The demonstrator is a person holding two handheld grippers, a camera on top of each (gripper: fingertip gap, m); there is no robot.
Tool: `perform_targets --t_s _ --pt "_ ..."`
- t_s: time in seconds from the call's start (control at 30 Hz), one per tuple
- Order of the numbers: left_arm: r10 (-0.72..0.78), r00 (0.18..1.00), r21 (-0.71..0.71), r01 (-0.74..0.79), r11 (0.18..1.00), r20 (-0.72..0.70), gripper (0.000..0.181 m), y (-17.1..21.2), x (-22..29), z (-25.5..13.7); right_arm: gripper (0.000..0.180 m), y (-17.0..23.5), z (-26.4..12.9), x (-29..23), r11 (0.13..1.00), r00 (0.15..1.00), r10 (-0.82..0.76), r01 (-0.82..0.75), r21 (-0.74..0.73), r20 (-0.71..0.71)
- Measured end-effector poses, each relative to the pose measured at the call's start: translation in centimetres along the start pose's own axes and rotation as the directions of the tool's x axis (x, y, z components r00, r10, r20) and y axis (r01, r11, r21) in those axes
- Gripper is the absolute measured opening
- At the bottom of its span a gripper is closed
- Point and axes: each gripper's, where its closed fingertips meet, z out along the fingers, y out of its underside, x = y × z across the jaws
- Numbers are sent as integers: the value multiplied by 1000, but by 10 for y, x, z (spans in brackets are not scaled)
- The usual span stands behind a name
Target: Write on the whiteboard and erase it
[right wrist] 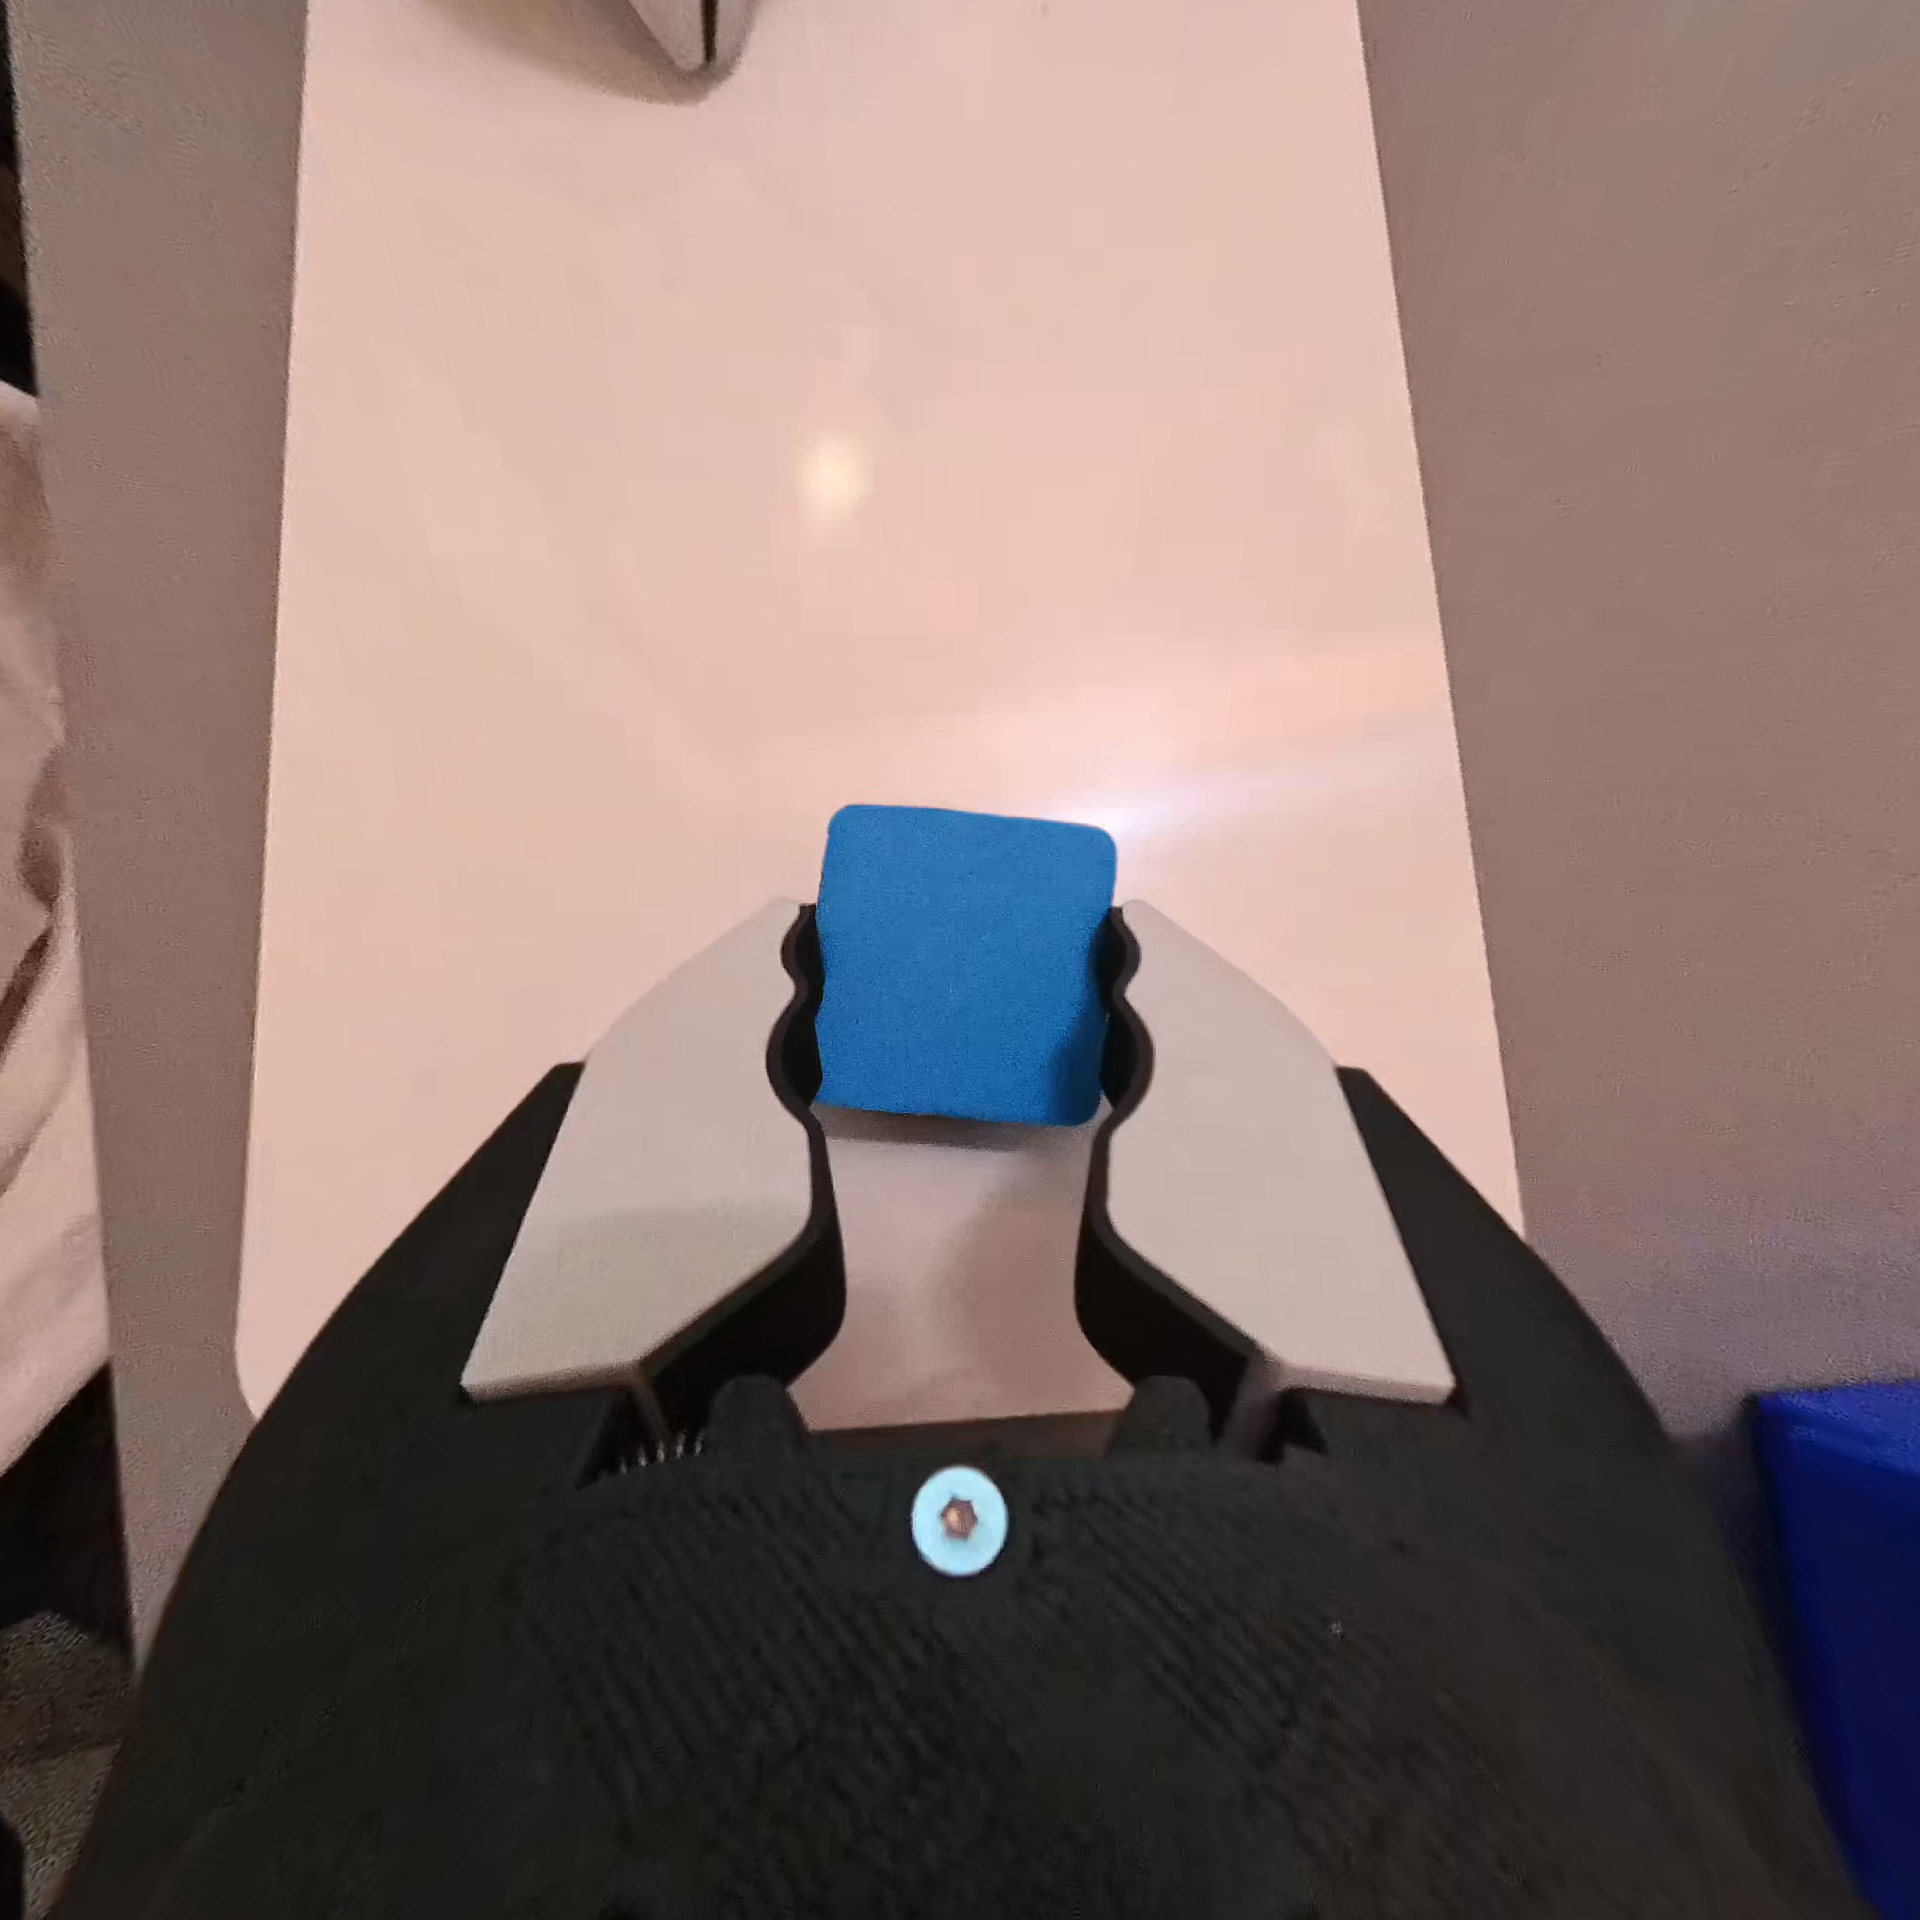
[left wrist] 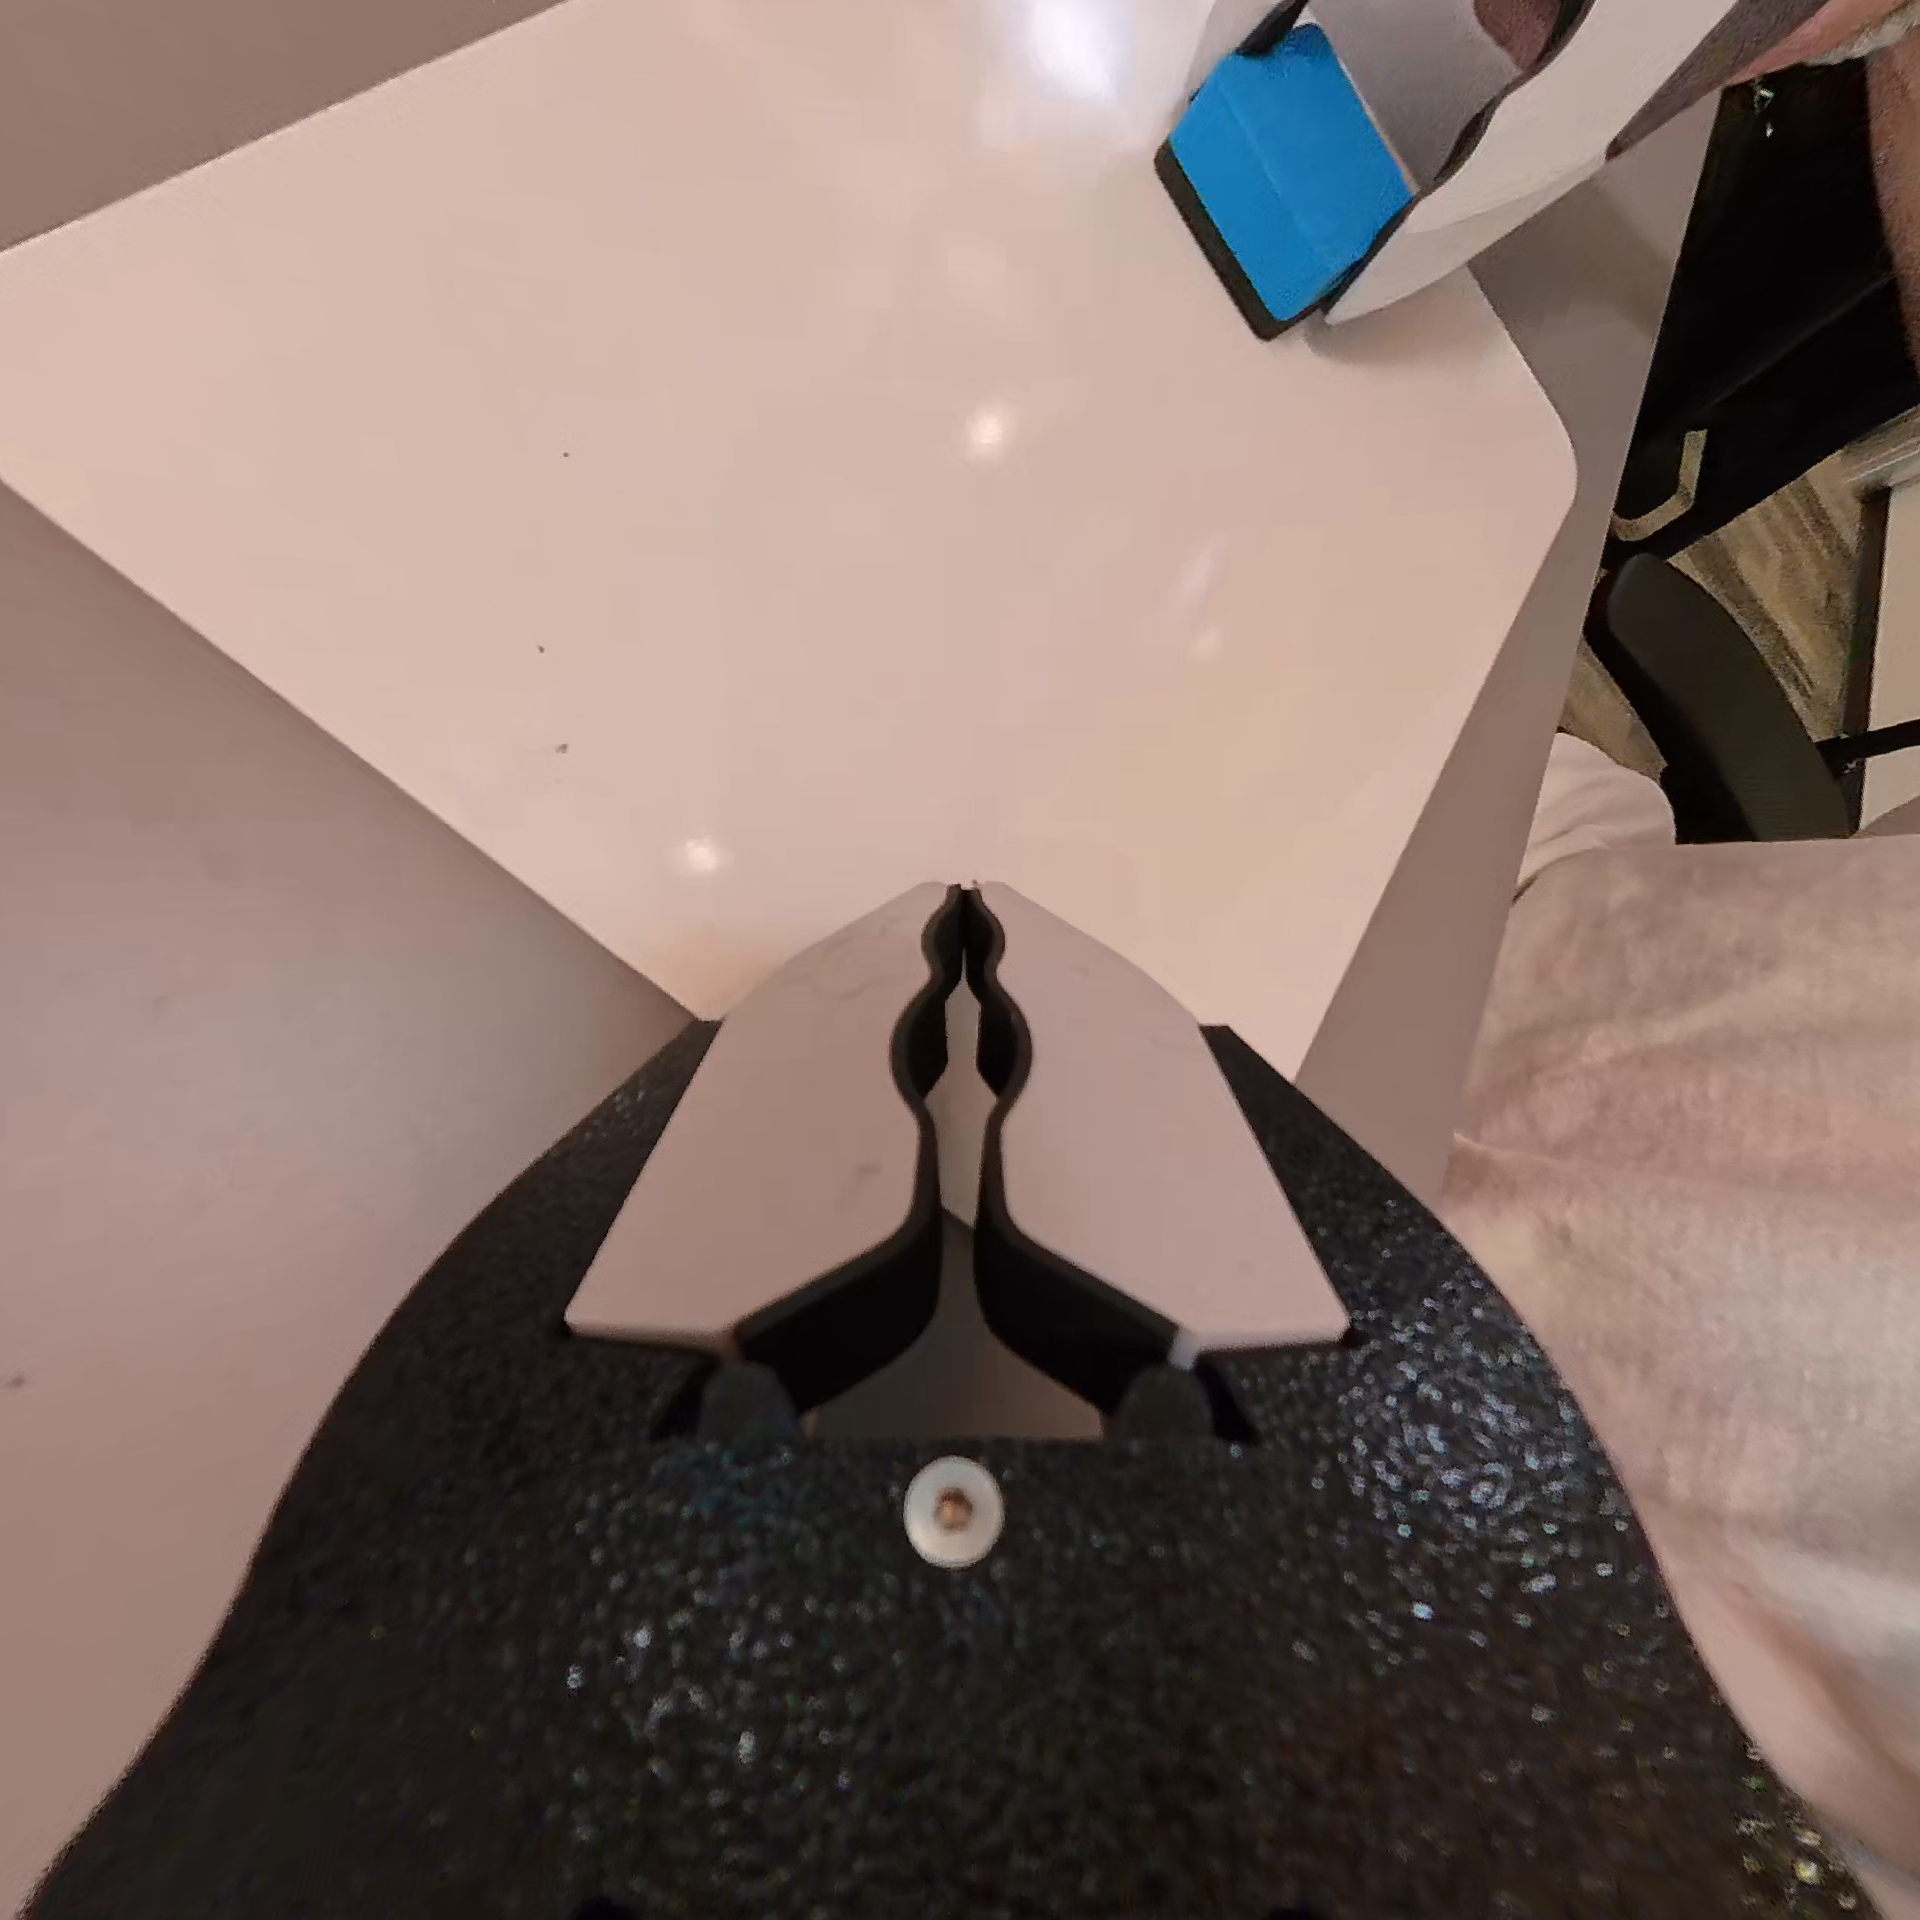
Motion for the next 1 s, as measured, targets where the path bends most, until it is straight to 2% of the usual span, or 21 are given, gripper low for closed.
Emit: perform_targets --t_s 0.07,0.17,0.23,0.3,0.33,0.47,0.57,0.63,0.83,1.0 --pt "4 1000 -5 -4 1000 -8 0 -2 0 2 52 10 -7 26 997 991 71 -73 -14 -110" --pt "15 1000 -9 -15 1000 -9 0 -5 1 5 52 17 -15 45 973 962 223 -211 90 -155" --pt "15 1000 -8 -15 1000 -10 0 -6 1 5 52 13 -11 19 992 990 124 -122 35 -71" --pt "13 1000 -6 -13 1000 -8 0 -6 1 5 52 11 -8 6 999 998 30 -31 -28 -47" --pt "13 1000 -7 -13 1000 -11 0 -6 1 6 52 11 -8 8 998 998 49 -50 -33 -44" --pt "18 1000 -12 -18 1000 -20 0 -9 1 8 52 18 -14 52 976 959 219 -217 30 -182" --pt "19 1000 -7 -19 1000 -10 0 -9 1 8 52 20 -15 62 965 942 262 -257 50 -210" --pt "25 1000 -3 -25 1000 1 0 -9 1 8 52 18 -14 61 972 944 236 -234 37 -230" --pt "11 1000 -11 -12 1000 -25 0 -10 1 8 52 -27 24 30 997 991 78 -78 3 -108" --pt "10 999 -15 -10 1000 -31 0 -10 1 9 52 -79 67 21 999 1000 -11 9 48 22"
